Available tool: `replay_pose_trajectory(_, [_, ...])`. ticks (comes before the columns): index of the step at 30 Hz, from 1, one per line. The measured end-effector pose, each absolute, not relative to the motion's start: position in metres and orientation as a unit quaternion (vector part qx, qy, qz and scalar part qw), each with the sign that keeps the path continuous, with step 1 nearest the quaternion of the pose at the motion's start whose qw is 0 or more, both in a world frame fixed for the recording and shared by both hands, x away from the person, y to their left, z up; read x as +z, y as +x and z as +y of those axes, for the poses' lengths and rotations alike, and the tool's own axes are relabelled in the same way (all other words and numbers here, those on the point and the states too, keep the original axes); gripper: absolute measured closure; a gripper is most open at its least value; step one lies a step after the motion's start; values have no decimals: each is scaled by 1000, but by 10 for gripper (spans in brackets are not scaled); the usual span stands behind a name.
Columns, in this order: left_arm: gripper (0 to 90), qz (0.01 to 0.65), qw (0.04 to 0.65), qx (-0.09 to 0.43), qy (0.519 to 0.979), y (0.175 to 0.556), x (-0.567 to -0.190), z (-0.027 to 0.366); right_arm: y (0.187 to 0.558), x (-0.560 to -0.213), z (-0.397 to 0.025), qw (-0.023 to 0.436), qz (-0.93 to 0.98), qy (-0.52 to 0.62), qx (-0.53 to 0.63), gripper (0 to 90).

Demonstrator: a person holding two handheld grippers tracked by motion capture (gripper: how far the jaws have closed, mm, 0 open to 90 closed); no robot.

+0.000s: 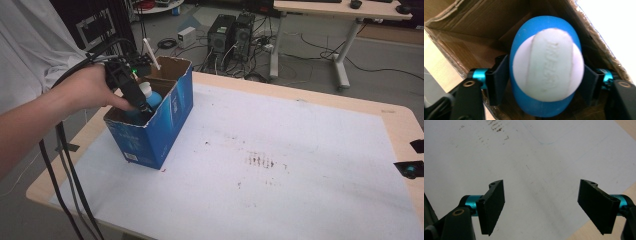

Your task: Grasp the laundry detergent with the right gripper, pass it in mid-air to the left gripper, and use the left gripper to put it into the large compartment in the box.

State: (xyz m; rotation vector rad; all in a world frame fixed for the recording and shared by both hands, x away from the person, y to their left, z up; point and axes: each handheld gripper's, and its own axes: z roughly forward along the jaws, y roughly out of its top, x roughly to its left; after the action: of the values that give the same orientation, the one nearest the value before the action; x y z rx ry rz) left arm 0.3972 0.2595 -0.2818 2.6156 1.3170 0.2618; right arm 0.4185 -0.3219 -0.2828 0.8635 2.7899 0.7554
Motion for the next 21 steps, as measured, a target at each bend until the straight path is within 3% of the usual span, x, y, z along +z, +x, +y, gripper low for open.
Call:
replay_pose_trajectory(12, [220,421,86,95,898,395,-277,258,417,-282,-321,62,923,284,252,215])
replay_pose_trajectory(21, [201,402,81,119,904,393,-257,258,417,-282,-318,58,925,275,257,215])
